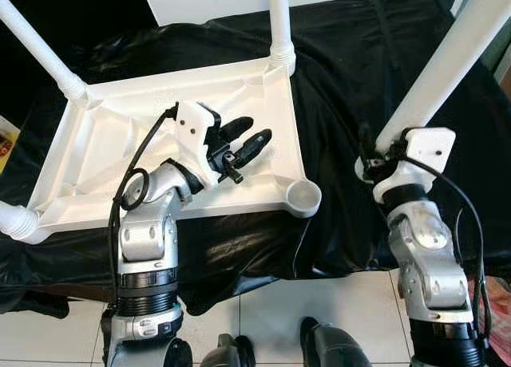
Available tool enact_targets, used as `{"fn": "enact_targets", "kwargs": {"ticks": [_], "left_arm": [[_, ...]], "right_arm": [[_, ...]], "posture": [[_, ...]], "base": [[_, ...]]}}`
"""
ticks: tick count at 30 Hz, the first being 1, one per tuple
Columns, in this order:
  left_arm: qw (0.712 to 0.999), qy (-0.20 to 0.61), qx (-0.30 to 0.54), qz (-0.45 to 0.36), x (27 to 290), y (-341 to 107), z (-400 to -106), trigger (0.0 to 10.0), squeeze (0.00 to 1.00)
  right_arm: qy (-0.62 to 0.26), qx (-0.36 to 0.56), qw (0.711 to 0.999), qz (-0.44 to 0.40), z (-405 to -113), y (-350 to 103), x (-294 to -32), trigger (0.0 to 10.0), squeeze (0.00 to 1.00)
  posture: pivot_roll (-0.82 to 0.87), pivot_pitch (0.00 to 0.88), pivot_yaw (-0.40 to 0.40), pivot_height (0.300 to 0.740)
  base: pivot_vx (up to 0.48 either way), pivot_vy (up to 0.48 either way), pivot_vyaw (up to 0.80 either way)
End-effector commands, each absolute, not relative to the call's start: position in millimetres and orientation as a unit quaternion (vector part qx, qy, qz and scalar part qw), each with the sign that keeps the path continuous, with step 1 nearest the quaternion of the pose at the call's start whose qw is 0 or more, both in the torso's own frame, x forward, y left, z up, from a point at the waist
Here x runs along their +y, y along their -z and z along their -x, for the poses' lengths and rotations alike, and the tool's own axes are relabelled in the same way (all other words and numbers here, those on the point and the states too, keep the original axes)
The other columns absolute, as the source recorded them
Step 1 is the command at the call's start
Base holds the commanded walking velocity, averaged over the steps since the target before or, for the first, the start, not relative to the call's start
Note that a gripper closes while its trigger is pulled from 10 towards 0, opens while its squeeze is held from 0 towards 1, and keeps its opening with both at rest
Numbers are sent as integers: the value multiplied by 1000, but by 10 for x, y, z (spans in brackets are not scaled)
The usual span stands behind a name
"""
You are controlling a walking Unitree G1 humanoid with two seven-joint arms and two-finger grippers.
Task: Building children table
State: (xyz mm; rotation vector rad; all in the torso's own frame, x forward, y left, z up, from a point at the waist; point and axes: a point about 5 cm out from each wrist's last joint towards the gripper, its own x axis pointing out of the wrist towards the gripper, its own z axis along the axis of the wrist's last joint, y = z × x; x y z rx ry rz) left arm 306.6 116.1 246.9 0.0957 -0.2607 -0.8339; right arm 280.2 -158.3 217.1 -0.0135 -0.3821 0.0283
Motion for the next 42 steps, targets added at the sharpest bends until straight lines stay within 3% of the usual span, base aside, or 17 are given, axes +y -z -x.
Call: {"fn": "enact_targets", "kwargs": {"ticks": [1, 20, 42], "left_arm": [[952, 279, -123, -27, 1335, -2458, -3122, 10000, 0], [957, 263, -123, -22, 1365, -2469, -3080, 10000, 0], [938, 295, -159, -85, 1130, -2466, -2989, 10000, 0]], "right_arm": [[-27, -204, 979, 3, -2755, -2201, -1528, 10000, 0], [-49, -205, 977, 15, -2786, -2178, -1522, 10000, 0], [-1, -231, 971, 59, -2797, -2259, -1652, 10000, 0]], "posture": [[-102, 241, 129, 740], [-81, 213, 93, 740], [-101, 211, 86, 740]], "base": [[0, 0, 0], [0, 379, 0], [0, 0, 0]]}}
